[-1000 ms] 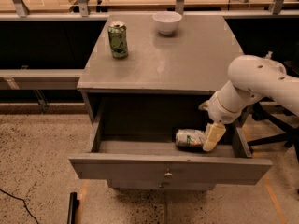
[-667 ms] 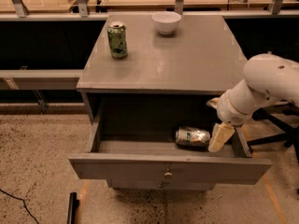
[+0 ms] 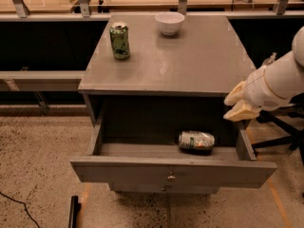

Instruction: Place 7up can into top drawer

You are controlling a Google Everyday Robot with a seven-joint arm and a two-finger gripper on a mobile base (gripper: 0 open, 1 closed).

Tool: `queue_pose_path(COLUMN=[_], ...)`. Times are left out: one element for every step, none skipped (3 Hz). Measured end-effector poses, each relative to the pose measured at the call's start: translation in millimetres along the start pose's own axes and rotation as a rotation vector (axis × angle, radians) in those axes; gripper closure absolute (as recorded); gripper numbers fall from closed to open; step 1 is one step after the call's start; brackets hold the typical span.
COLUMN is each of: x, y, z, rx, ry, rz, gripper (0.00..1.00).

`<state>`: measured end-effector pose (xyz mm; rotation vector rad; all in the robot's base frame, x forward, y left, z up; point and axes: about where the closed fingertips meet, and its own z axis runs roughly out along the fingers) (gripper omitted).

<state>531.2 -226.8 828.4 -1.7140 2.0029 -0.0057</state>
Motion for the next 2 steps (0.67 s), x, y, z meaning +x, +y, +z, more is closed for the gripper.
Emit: queue_pose_path(x=[-36.9, -40.2], y=[-30.6, -34.3], z=[-73.3, -76.3], rx=[0.129, 0.139], ry=[-0.062, -0.066], rz=[-0.056, -0.06], gripper=[0.86, 0.83])
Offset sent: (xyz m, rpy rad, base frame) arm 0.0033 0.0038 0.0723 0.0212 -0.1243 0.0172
